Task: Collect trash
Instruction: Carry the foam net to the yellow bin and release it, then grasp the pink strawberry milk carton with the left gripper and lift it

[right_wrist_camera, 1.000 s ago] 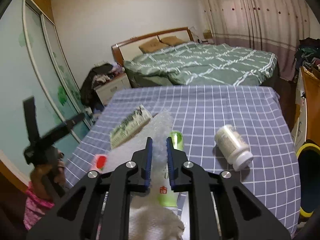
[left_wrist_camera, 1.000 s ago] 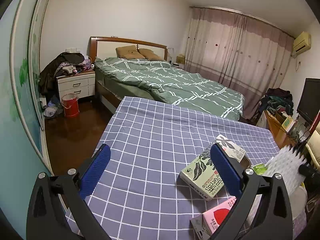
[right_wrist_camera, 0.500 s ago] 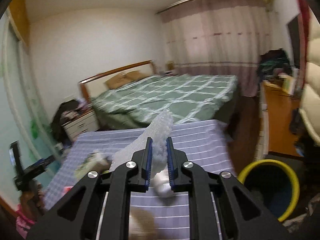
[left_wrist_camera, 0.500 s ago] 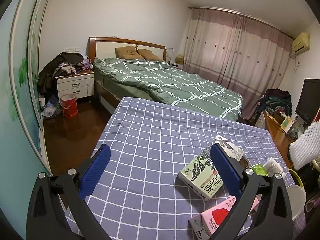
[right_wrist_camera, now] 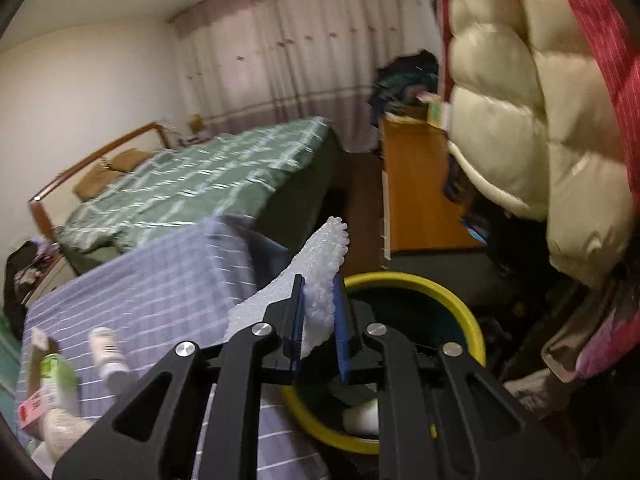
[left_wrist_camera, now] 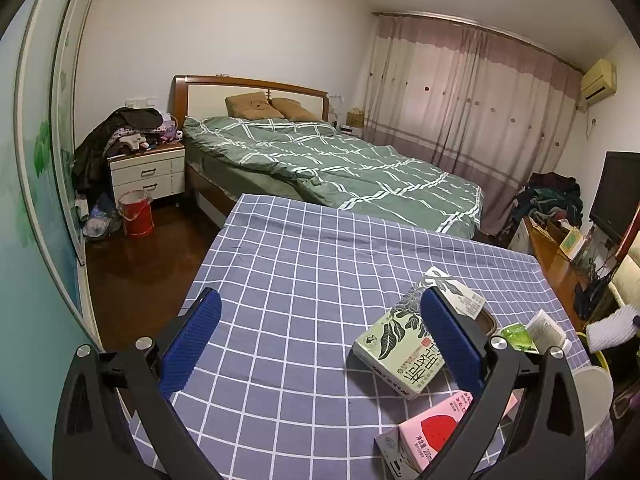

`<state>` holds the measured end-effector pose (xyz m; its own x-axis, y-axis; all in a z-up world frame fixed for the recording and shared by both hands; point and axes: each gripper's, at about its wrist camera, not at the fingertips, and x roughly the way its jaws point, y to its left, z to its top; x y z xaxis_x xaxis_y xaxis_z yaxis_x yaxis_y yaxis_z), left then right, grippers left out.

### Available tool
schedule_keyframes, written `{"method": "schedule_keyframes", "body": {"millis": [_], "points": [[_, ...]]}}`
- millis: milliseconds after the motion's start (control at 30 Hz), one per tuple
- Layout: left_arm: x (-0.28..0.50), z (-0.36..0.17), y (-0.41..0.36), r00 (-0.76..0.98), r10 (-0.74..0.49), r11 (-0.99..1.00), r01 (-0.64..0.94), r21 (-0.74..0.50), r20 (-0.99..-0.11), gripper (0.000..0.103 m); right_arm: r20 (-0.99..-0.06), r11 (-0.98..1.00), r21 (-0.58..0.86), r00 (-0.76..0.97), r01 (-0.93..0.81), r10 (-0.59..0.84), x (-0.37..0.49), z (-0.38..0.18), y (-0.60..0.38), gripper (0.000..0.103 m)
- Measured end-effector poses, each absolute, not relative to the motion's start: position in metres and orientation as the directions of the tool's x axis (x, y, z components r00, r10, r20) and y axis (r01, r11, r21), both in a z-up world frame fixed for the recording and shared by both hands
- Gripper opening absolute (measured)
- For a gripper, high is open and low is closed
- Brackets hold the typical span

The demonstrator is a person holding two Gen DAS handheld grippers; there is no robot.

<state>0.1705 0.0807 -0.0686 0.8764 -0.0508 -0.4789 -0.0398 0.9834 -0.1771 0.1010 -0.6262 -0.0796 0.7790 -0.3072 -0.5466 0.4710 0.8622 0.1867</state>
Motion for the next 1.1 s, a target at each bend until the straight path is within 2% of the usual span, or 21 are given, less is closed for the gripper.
{"method": "schedule_keyframes", "body": {"millis": [167, 233, 300, 333, 533, 667, 767, 967, 1100], "points": [[0.171, -0.069, 0.08, 0.876, -0.058, 0.984, -0.033, -0.178, -0.479, 0.098, -0.596, 0.819, 0.176, 0.721, 0.546, -0.352, 0.104, -0.106, -0.649, 0.015], [0.171, -0.068, 0.079, 0.876, -0.06, 0.984, -0.029, -0.176, -0.479, 0.098, -0.622, 0.804, 0.17, 0.695, 0.569, -0.361, 0.107, -0.117, -0.653, 0.021], [0.17, -0.068, 0.078, 0.876, -0.063, 0.984, -0.025, -0.174, -0.479, 0.098, -0.64, 0.792, 0.171, 0.677, 0.587, -0.363, 0.108, -0.126, -0.658, 0.046], [0.169, -0.068, 0.078, 0.875, -0.064, 0.985, -0.022, -0.173, -0.479, 0.098, -0.643, 0.787, 0.172, 0.673, 0.593, -0.366, 0.107, -0.13, -0.66, 0.049], [0.169, -0.066, 0.073, 0.874, -0.078, 0.986, -0.003, -0.167, -0.48, 0.098, -0.594, 0.791, 0.219, 0.721, 0.571, -0.356, 0.103, -0.112, -0.646, 0.054], [0.169, -0.066, 0.067, 0.871, -0.093, 0.989, 0.023, -0.148, -0.482, 0.098, -0.521, 0.832, 0.275, 0.802, 0.482, -0.293, 0.119, -0.091, -0.611, 0.057], [0.169, -0.067, 0.06, 0.86, -0.134, 0.987, 0.074, -0.14, -0.492, 0.098, -0.501, 0.87, 0.273, 0.833, 0.41, -0.235, 0.136, -0.087, -0.584, 0.057], [0.172, -0.069, 0.038, 0.727, -0.395, 0.917, 0.354, -0.186, -0.562, 0.098, -0.535, 0.905, 0.24, 0.825, 0.352, -0.18, 0.154, -0.096, -0.564, 0.058], [0.177, -0.079, 0.028, 0.603, -0.488, 0.857, 0.469, -0.215, -0.631, 0.098, -0.528, 0.904, 0.232, 0.827, 0.359, -0.193, 0.154, -0.097, -0.565, 0.061]]}}
